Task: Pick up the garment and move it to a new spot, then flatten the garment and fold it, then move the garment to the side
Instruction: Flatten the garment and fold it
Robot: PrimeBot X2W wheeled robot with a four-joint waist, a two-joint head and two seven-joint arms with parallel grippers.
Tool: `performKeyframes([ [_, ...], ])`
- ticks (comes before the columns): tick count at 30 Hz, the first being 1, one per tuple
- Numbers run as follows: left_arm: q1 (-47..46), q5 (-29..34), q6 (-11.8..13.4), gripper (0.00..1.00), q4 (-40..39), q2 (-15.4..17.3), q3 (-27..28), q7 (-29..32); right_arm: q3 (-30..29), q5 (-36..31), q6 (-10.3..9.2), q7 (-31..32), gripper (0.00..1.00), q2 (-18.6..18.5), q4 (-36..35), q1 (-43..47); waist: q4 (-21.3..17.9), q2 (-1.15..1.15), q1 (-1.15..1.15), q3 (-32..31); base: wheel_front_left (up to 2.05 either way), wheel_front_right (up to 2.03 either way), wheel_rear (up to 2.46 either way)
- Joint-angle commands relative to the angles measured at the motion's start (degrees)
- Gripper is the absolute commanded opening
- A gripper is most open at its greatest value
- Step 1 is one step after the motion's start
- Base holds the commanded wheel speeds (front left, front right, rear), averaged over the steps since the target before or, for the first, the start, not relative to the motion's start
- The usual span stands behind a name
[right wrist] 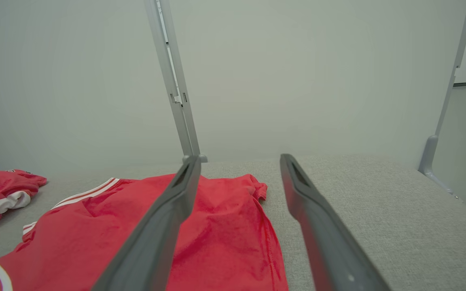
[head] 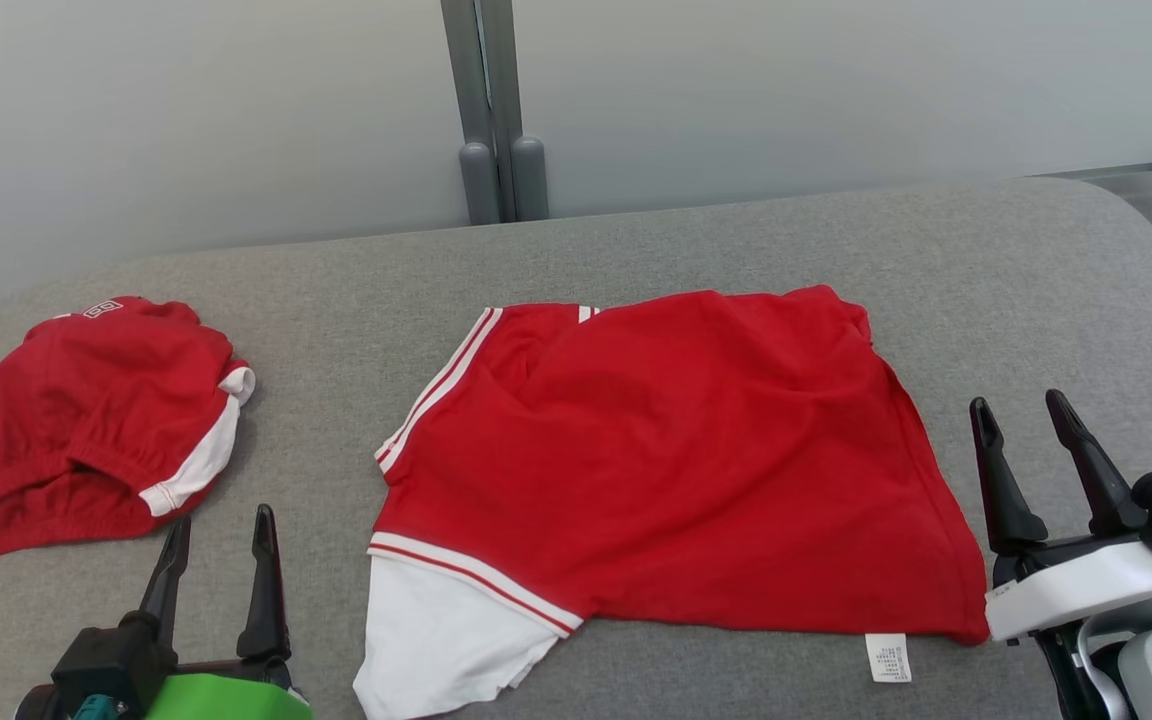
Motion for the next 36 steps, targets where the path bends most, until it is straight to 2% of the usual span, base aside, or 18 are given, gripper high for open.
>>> performKeyframes([
  [1,-0.6,0.5,-0.2,1.00,0.1,-0.1,0.4,0.0,0.2,0.4,-0.04,0.0,1.00,-0.2,-0.2,-0.4,0.0,0.00,0.00,0.0,0.00,0.00,0.00],
  [13,-1.4,1.7,-1.7,1.00,0.9,-1.2,2.0,0.0,0.8,0.7,-0.04,0.3,1.00,-0.3,0.1,-0.6,-0.3,0.00,0.00,0.3,0.00,0.00,0.00],
  [17,-0.8,-0.7,-2.4,1.00,2.0,-1.9,1.8,1.7,0.9,1.2,-0.07,2.4,1.00,-2.9,-0.4,-0.6,-0.5,0.00,0.00,0.4,0.00,0.00,0.00],
  [19,-0.4,-1.6,-2.6,1.00,2.3,-1.2,0.9,6.0,0.2,2.6,-0.07,6.0,1.00,-4.8,-0.4,0.2,-0.6,0.00,0.00,0.5,0.00,0.00,0.00],
  [24,1.9,-4.8,-2.9,1.00,-1.5,0.1,-0.6,19.5,-0.4,9.9,-0.07,20.7,1.00,-10.1,-2.4,3.9,-0.6,0.00,0.00,0.9,0.00,0.00,0.00],
  [28,3.9,-6.3,-2.0,1.00,-5.1,1.3,-2.2,30.5,-1.5,13.9,-0.04,30.0,1.00,-10.0,-2.8,6.8,-0.8,0.00,0.00,2.1,0.00,0.00,0.00],
  [30,4.6,-7.1,-1.8,1.00,-6.7,1.6,-3.0,34.5,-1.2,15.2,-0.04,32.4,1.00,-9.0,-3.0,6.9,-0.9,0.00,0.00,2.9,0.00,0.00,0.00],
  [36,5.0,-6.9,-0.7,1.00,-7.6,2.6,-4.4,40.5,0.1,15.7,-0.04,36.3,1.00,-5.7,1.4,5.9,-0.8,0.00,0.00,5.1,0.00,0.00,0.00],
])
